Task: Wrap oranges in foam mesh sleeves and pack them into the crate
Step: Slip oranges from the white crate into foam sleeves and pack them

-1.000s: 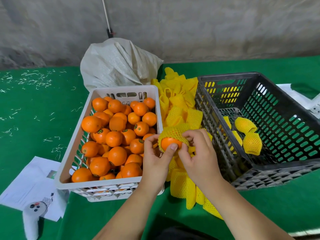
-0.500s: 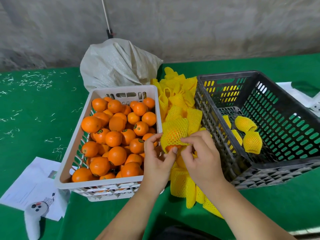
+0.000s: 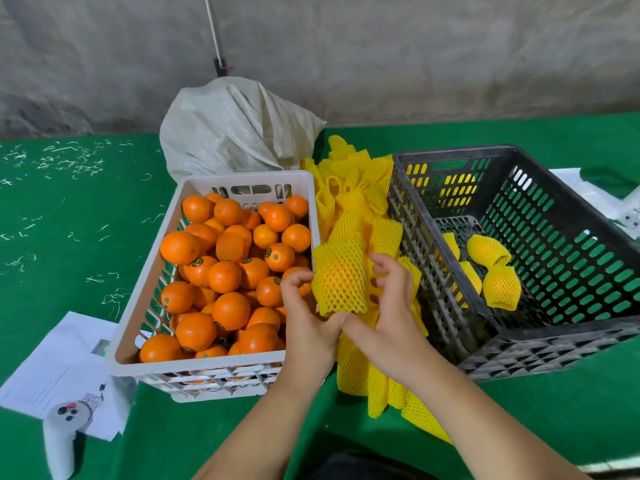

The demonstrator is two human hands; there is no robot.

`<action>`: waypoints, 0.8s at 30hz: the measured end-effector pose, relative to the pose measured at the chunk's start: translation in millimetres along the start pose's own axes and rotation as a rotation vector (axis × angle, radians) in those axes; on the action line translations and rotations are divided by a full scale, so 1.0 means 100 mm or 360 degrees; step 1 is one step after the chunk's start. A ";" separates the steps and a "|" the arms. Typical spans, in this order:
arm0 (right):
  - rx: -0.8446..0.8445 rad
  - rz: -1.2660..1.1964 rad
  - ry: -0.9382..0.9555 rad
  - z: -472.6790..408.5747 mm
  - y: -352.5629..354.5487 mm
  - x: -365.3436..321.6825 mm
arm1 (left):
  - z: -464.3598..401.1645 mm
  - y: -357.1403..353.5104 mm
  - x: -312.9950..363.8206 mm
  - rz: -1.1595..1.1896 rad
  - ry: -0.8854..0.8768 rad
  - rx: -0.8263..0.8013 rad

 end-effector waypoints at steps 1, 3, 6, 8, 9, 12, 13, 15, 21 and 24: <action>-0.0160 -0.0384 -0.0209 0.00 -0.03 0.00 | 0.02 -0.02 0.01 -0.0031 -0.0036 0.0011; -0.0286 -0.0938 -0.0487 -0.01 -0.08 0.01 | 0.04 -0.05 0.00 -0.0148 -0.0066 0.0037; -0.0054 -0.0756 -0.0455 -0.02 -0.11 -0.02 | 0.03 -0.05 0.04 -0.0333 -0.0046 -0.0021; 0.0095 -0.0733 -0.0409 -0.03 -0.05 0.00 | 0.02 -0.03 0.06 -0.0381 -0.0027 -0.0122; 0.0174 -0.0675 -0.0384 -0.05 0.05 0.01 | 0.00 -0.01 0.06 -0.0375 0.0014 -0.0155; 0.0478 -0.0220 -0.0271 -0.20 0.62 0.07 | -0.10 0.22 0.05 -0.0369 0.0190 -0.0123; 0.0587 0.0000 -0.0269 -0.27 0.85 0.13 | -0.17 0.33 0.01 -0.0491 0.0162 -0.0090; 0.0739 0.0426 -0.0416 -0.39 1.27 0.31 | -0.32 0.57 -0.07 -0.0866 0.0139 -0.0170; 0.0442 0.0670 -0.0682 -0.44 1.42 0.73 | -0.55 0.51 -0.13 -0.2134 0.0598 -0.1414; 0.0357 0.0853 -0.0511 -0.42 1.34 0.70 | -0.56 0.36 -0.04 -0.2341 0.0581 -0.1729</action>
Point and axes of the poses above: each hand's wrist, its own z-axis away from the middle knuckle, its own y-axis out of the back of the hand, x = y × z, the point moved 1 cm from there along -z, towards the middle knuckle, and after that the axes turned 2 degrees about -z, right-handed, at the moved point
